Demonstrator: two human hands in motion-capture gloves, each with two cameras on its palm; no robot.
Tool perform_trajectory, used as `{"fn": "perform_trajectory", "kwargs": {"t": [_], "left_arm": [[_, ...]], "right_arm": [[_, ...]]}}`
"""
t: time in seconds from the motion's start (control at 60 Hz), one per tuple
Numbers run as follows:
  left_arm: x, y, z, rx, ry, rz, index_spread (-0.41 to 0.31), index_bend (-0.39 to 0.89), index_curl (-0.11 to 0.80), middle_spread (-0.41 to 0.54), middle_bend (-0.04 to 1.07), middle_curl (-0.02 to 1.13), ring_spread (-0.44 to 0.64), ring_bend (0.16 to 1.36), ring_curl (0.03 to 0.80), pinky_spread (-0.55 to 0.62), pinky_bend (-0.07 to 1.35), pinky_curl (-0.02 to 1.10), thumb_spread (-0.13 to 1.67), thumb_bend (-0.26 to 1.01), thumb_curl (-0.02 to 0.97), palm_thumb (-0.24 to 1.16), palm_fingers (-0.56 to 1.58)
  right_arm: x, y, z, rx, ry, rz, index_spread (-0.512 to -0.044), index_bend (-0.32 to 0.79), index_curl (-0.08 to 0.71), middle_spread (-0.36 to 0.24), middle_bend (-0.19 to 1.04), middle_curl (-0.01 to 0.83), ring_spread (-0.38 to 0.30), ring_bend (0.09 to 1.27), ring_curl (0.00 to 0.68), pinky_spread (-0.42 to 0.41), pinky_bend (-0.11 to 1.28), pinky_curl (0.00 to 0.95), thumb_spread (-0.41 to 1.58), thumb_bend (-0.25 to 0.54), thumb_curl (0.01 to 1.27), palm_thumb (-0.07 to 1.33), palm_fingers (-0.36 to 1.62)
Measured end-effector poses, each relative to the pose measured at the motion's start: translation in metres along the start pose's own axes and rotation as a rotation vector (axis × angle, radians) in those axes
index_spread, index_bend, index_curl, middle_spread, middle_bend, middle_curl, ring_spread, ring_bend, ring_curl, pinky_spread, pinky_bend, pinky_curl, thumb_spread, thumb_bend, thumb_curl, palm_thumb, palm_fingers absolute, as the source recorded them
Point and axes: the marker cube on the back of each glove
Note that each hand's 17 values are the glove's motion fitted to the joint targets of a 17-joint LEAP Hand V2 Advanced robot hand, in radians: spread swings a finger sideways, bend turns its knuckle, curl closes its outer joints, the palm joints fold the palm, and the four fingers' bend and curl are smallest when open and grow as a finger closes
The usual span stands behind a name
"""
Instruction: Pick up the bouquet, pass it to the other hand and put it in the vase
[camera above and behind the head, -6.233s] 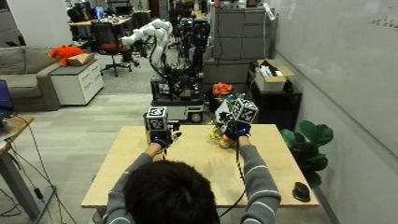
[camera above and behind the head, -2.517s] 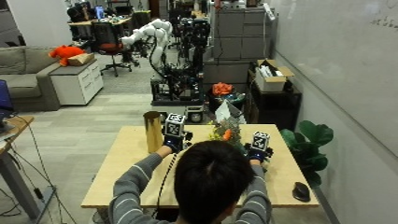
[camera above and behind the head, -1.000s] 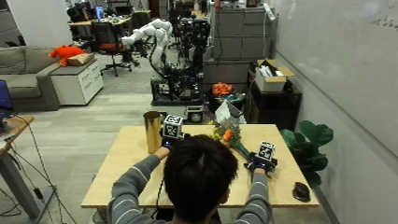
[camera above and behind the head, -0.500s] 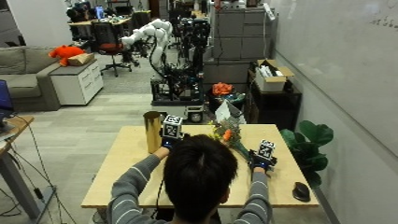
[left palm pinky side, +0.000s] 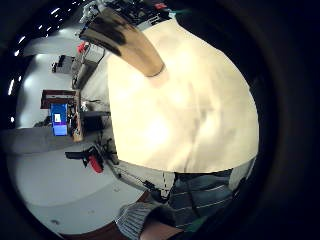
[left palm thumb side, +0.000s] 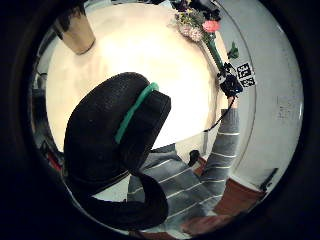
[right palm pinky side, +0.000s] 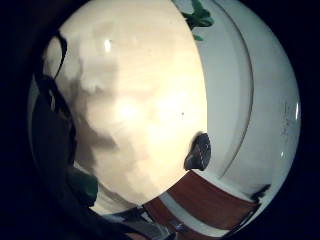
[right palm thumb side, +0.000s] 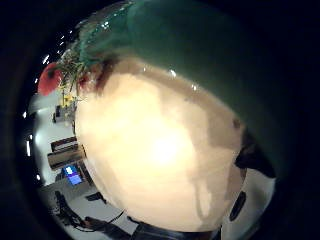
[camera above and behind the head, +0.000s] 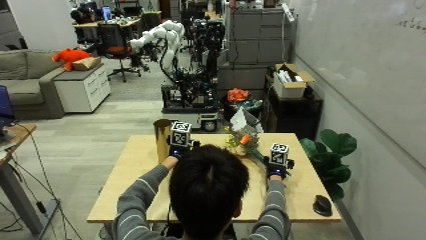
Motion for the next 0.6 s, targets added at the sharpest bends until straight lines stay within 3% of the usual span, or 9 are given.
{"fn": "perform_trajectory", "kwargs": {"t": [0.067,0.117,0.2,0.3,0.35,0.417,0.517,0.567,0.6], "left_arm": [[-0.002,-0.002,-0.002,0.009,0.012,0.010,-0.001,0.18,0.384,0.277,0.16,0.27,0.45,0.42,0.265,0.44,0.41,0.33,1.14,-0.02,0.254,0.07,0.21],[-0.003,-0.002,-0.003,0.009,0.022,0.021,-0.001,0.18,0.384,0.277,0.16,0.27,0.45,0.42,0.266,0.44,0.41,0.33,1.14,-0.02,0.253,0.07,0.21],[-0.007,0.000,-0.006,-0.002,0.032,0.021,0.000,0.17,0.382,0.277,0.17,0.27,0.45,0.42,0.266,0.44,0.41,0.33,1.14,-0.02,0.253,0.07,0.21],[-0.008,0.001,-0.013,0.018,0.065,0.026,0.007,0.15,0.373,0.285,0.16,0.27,0.45,0.44,0.274,0.43,0.42,0.34,1.13,-0.02,0.251,0.05,0.18],[-0.007,0.001,-0.015,0.008,0.096,0.059,0.018,0.14,0.364,0.302,0.15,0.27,0.45,0.45,0.279,0.43,0.43,0.35,1.12,-0.03,0.250,0.04,0.13],[-0.011,0.002,-0.018,-0.010,0.096,0.029,0.031,0.11,0.343,0.347,0.12,0.25,0.46,0.49,0.291,0.43,0.49,0.36,1.11,-0.02,0.252,0.03,0.05],[-0.011,0.000,-0.028,-0.016,0.142,0.059,0.050,0.09,0.307,0.414,0.15,0.23,0.47,0.54,0.298,0.45,0.51,0.36,1.08,-0.03,0.256,0.02,-0.08],[-0.014,-0.008,-0.026,-0.105,0.145,-0.003,0.060,0.08,0.286,0.438,0.16,0.22,0.48,0.54,0.296,0.47,0.50,0.36,1.06,-0.03,0.259,0.02,-0.12],[-0.015,-0.015,-0.026,-0.103,0.157,-0.003,0.066,0.08,0.274,0.453,0.16,0.22,0.49,0.55,0.295,0.47,0.50,0.35,1.05,-0.03,0.261,0.02,-0.13]], "right_arm": [[-0.006,0.002,-0.003,0.054,-0.029,-0.037,-0.203,0.17,0.296,-0.166,0.52,0.548,-0.192,0.86,0.530,-0.239,0.77,0.510,1.33,0.256,0.41,1.03,1.36],[0.000,0.003,-0.006,0.071,-0.006,0.044,-0.214,0.26,0.340,-0.175,0.59,0.582,-0.194,0.88,0.546,-0.235,0.75,0.515,1.27,0.182,0.38,0.95,1.41],[0.007,-0.010,-0.018,0.229,-0.039,0.133,-0.220,0.36,0.400,-0.174,0.68,0.625,-0.192,0.92,0.566,-0.234,0.74,0.521,1.21,0.121,0.36,0.91,1.43],[0.000,-0.018,-0.034,0.370,-0.170,0.043,-0.220,0.45,0.462,-0.173,0.76,0.663,-0.189,0.96,0.583,-0.225,0.74,0.530,1.17,0.085,0.36,0.92,1.42],[0.004,-0.015,-0.038,0.366,-0.172,0.046,-0.218,0.49,0.489,-0.171,0.79,0.677,-0.186,0.98,0.588,-0.223,0.75,0.533,1.16,0.079,0.37,0.94,1.42],[0.013,0.004,-0.039,0.273,-0.147,0.072,-0.215,0.53,0.518,-0.166,0.82,0.692,-0.184,1.00,0.596,-0.221,0.76,0.539,1.15,0.092,0.39,0.99,1.41],[-0.019,0.005,-0.064,0.415,-0.435,-0.083,-0.213,0.55,0.549,-0.159,0.85,0.706,-0.182,1.02,0.602,-0.221,0.78,0.546,1.13,0.095,0.43,1.04,1.38],[-0.029,0.004,-0.077,0.486,-0.528,-0.130,-0.213,0.56,0.562,-0.156,0.87,0.712,-0.180,1.03,0.602,-0.219,0.78,0.548,1.13,0.098,0.46,1.06,1.38],[-0.034,0.007,-0.085,0.517,-0.575,-0.146,-0.212,0.57,0.570,-0.155,0.87,0.714,-0.179,1.03,0.603,-0.220,0.78,0.550,1.12,0.095,0.47,1.07,1.38]]}}
